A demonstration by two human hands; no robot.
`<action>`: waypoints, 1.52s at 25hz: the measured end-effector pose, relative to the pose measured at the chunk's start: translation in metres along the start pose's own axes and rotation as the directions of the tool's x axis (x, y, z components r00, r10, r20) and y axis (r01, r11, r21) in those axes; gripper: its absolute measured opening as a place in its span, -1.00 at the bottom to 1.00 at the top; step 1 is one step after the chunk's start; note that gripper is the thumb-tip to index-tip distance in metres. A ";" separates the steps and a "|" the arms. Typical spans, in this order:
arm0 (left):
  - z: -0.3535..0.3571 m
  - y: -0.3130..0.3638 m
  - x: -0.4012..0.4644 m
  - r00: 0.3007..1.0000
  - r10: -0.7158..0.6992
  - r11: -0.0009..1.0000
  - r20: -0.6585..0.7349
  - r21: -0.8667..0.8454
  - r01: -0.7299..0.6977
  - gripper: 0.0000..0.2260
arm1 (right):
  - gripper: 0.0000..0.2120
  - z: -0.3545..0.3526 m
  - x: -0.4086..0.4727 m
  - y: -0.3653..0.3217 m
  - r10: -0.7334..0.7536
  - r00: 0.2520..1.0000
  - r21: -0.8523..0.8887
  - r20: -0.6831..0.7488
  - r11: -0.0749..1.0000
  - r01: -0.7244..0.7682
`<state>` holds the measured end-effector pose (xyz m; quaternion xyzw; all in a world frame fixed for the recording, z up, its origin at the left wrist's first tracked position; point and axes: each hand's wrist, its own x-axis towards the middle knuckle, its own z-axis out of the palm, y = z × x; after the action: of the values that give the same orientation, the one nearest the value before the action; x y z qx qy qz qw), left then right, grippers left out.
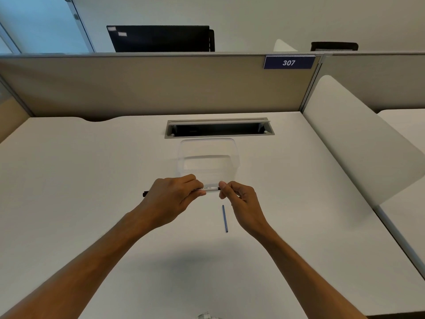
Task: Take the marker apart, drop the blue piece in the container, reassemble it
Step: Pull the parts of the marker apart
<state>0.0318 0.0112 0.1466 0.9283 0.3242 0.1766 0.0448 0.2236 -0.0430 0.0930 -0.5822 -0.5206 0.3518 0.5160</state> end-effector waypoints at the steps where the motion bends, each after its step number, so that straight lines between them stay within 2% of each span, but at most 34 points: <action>1: -0.001 0.001 0.000 1.000 0.006 1.000 -0.003 0.006 -0.006 -0.74 | -0.69 -0.001 0.000 0.000 0.004 1.000 0.002 0.011 1.000 -0.004; 8: -0.001 -0.003 0.000 1.000 -0.005 1.000 -0.017 -0.020 0.005 -0.63 | -0.84 -0.003 -0.001 -0.001 -0.024 0.997 0.029 0.073 0.999 0.022; 13: 0.000 -0.006 -0.001 0.999 0.013 1.000 -0.032 -0.020 -0.014 -0.64 | -0.93 -0.003 0.000 0.003 -0.006 0.998 0.024 0.063 1.000 0.004; 19: -0.001 0.000 0.000 1.000 0.023 1.000 -0.021 0.009 -0.023 -0.74 | -0.69 -0.004 0.002 0.004 -0.020 0.999 -0.008 0.032 1.000 0.021; 24: -0.002 0.000 0.000 1.000 0.023 1.000 -0.003 -0.005 -0.023 -0.82 | -0.89 -0.007 0.002 0.009 -0.025 0.998 0.016 0.065 1.000 0.024; 27: 0.001 0.000 0.001 0.999 0.031 0.999 0.006 -0.038 -0.031 -0.78 | -0.97 -0.010 0.002 0.009 -0.013 0.997 0.024 0.079 1.000 0.011; 30: 0.003 0.000 0.000 0.999 0.032 0.997 0.006 -0.075 -0.032 -0.71 | -0.95 -0.011 0.001 0.007 0.001 0.998 0.000 0.062 1.000 -0.001; 34: 0.004 0.001 0.001 0.999 0.038 0.994 0.002 -0.098 -0.038 -0.69 | -0.79 -0.010 0.003 0.006 -0.028 0.999 -0.047 0.027 0.998 0.030; 38: 0.003 0.002 0.002 0.999 0.033 0.995 0.004 -0.094 -0.032 -0.71 | -0.83 -0.013 0.003 0.007 -0.035 0.998 -0.018 0.060 0.999 0.036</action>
<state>0.0354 0.0112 0.1449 0.9308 0.3002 0.1897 0.0867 0.2382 -0.0422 0.0898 -0.5669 -0.5494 0.3547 0.5010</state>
